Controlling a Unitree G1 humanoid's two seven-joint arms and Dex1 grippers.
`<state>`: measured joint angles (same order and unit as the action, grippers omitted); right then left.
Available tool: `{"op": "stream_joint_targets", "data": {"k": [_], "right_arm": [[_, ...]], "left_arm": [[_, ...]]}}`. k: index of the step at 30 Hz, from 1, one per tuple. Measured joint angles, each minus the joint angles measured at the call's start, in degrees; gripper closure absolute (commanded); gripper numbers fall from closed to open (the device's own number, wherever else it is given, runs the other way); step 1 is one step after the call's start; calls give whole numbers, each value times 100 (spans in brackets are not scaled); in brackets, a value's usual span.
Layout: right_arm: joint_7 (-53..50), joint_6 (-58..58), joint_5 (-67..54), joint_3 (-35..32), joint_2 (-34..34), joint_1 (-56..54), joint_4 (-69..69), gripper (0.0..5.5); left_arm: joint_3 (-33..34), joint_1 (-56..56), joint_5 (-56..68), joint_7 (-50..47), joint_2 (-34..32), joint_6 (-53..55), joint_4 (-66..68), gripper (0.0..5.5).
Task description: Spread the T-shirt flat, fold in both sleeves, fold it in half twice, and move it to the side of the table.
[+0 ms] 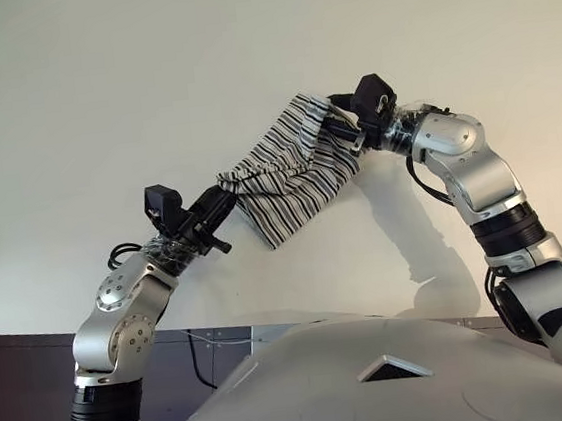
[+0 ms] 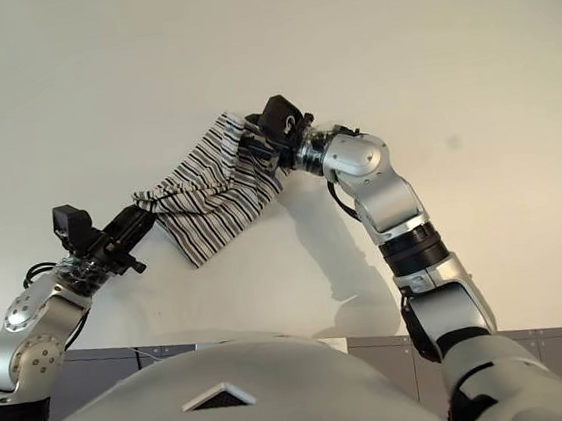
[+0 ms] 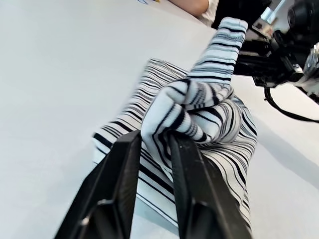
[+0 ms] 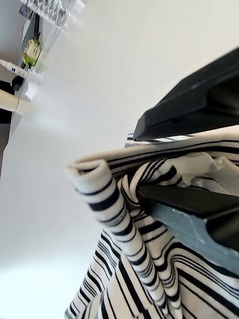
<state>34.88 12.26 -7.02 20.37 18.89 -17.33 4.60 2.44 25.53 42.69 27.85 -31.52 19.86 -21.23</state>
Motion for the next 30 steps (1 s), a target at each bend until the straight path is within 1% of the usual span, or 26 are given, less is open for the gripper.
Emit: {"op": "stream_joint_targets", "data": {"k": [1, 4, 5, 8, 10, 13, 15, 17, 19, 20, 22, 24, 26, 30], "right_arm": [[-116, 22, 6, -59, -176, -71, 154, 319], [-618, 92, 18, -280, -669, -307, 633, 319], [-812, 221, -16, -485, -814, -355, 797, 319], [-987, 434, -174, -939, -852, -371, 813, 319], [-757, 418, -168, -1015, -553, -267, 386, 319], [123, 198, -110, -745, 72, 232, -231, 319], [643, 93, -111, -570, 334, 428, -318, 319], [1068, -250, 15, -446, 624, 440, -242, 319], [808, -554, 551, -262, 612, 213, 519, 319], [688, -689, 712, -198, 568, 119, 795, 319], [320, -948, 976, -115, 258, -271, 1593, 319], [58, -1025, 1052, -119, -118, -619, 2144, 319], [63, -1057, 1024, -155, -247, -630, 2232, 319], [364, -1072, 1040, -43, -130, -327, 1795, 319]], "left_arm": [[72, 15, 33, -30, 111, 22, 57, 413], [245, 46, 144, -218, 413, 249, 290, 413], [315, 42, 219, -367, 586, 371, 383, 413], [563, 8, 473, -853, 1039, 657, 545, 413], [783, -62, 651, -1155, 1268, 792, 550, 413], [1328, -201, 896, -1735, 1499, 979, 617, 413], [1560, -374, 1020, -2046, 1566, 1119, 681, 413], [1581, -421, 1330, -2073, 1592, 1328, 291, 413], [1212, -419, 1616, -1409, 1358, 1525, -683, 413], [1022, -429, 1555, -1135, 1211, 1557, -916, 413], [234, -454, 886, -427, 569, 1575, -1317, 413], [-482, -687, -132, -108, 43, 1496, -1229, 413], [-884, -1084, -1001, -59, -106, 1272, -643, 413], [-1064, -1576, -1682, 22, 58, 793, 232, 413]]}}
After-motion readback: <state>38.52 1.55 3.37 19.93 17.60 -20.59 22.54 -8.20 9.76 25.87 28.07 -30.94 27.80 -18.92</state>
